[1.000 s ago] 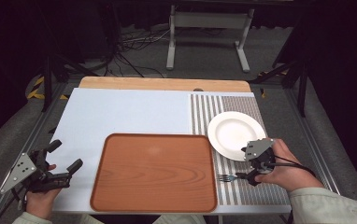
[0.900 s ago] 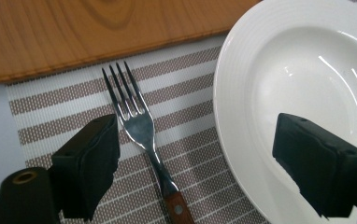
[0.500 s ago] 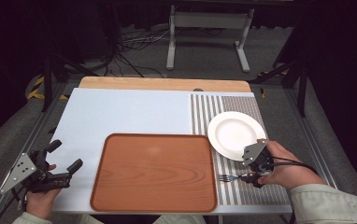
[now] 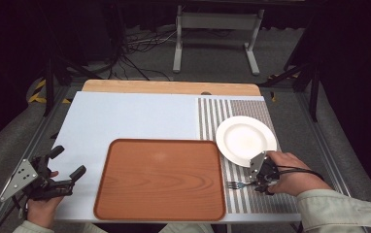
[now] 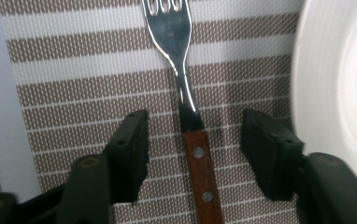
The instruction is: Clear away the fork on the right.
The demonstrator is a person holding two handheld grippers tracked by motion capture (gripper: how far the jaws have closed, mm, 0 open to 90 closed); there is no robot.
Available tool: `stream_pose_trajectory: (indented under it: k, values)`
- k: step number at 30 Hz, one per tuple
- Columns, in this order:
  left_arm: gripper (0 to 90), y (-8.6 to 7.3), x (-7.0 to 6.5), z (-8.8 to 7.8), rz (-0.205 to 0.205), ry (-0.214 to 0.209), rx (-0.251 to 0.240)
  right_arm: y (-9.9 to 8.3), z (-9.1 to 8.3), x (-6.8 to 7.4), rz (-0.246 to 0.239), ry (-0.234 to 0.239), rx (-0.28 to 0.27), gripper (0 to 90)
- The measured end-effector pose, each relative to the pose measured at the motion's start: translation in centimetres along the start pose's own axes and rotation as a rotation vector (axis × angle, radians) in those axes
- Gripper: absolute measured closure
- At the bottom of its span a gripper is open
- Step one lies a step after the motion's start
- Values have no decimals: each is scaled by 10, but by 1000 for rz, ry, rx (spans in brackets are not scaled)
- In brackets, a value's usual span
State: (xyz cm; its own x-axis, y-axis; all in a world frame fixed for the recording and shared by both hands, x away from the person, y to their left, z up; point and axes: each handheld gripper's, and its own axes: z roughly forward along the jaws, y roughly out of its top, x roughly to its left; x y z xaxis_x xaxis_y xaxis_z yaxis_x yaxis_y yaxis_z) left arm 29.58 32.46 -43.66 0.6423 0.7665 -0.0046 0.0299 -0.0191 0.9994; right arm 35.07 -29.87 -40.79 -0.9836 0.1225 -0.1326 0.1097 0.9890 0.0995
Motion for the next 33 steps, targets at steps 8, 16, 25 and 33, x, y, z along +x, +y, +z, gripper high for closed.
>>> stream_pose_trajectory:
  k: [8,16,25,33]
  values:
    - [3,0,0,0,0,-3,2,2,3,-7,-63,33,74,669]
    - [3,0,0,0,-2,-5,3,3,6,-9,-69,64,98,761]
    - [3,0,0,0,-4,-3,3,3,6,-10,-83,68,98,781]
    - [3,0,1,0,-6,-1,1,3,-7,-9,-30,57,41,783]
